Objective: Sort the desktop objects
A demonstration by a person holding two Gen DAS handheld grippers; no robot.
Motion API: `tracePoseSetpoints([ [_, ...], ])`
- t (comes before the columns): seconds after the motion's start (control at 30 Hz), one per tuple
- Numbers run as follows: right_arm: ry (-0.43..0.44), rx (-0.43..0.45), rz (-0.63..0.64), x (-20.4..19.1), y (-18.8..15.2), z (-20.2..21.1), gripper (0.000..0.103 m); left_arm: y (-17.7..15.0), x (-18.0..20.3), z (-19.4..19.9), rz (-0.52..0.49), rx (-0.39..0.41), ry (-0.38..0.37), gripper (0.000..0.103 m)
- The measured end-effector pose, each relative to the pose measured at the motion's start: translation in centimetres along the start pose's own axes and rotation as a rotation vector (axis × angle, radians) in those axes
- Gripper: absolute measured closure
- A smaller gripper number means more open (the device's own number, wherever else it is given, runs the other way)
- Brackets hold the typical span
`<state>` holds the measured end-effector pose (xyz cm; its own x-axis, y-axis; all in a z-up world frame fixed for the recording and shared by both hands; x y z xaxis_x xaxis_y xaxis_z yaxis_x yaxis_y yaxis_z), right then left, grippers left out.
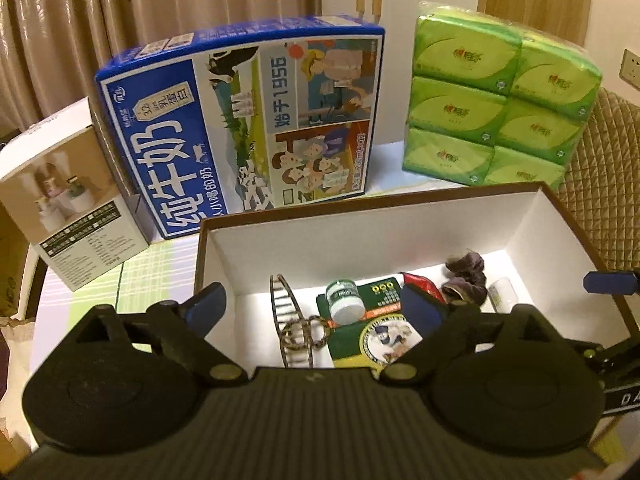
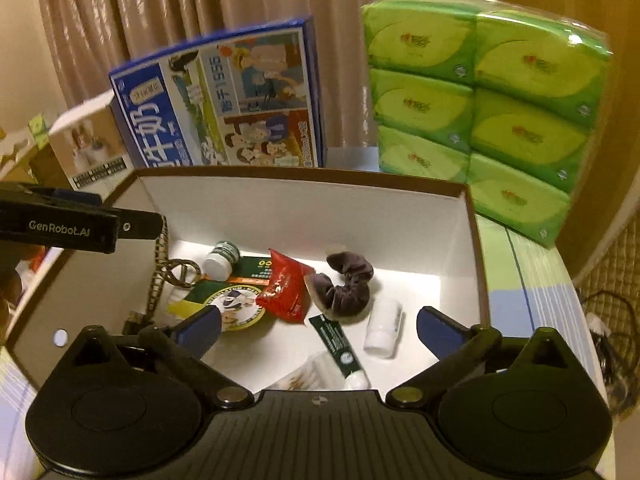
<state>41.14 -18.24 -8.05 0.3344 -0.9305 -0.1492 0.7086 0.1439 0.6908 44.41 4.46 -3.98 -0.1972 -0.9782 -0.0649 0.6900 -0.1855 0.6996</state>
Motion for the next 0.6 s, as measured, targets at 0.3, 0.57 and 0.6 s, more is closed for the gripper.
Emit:
tracePoseSetpoints([
  [0.3,-0.025,0.01,-0.029,-0.5,-1.2,3.4,0.002,-2.0,0.0,4.7,0.01,0.053,0.029,0.005],
  [0.57,0.0,0.024,-0.047,-1.9,-2.7,6.6,0.002,-4.4,-0.7,8.9,0.092,0.062,0.027,0.001],
  [0.6,0.001,0.023,-0.048,-2.0,-2.8,7.0,0.002,-4.7,-0.7,9.3,0.096,0.06,0.027,0.001],
])
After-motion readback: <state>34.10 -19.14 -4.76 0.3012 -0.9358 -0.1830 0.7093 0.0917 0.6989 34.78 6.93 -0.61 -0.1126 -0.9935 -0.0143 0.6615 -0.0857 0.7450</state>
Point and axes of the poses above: each gripper's, at about its wrist camera, not at the fingertips, and z roughly against the way its jaws point, x to its right, y to its top, the point moved 1 cm from there along -z, roughly the way its jaws point, and after that the axes turned 3 degrees about -z, right-handed, at the moved point
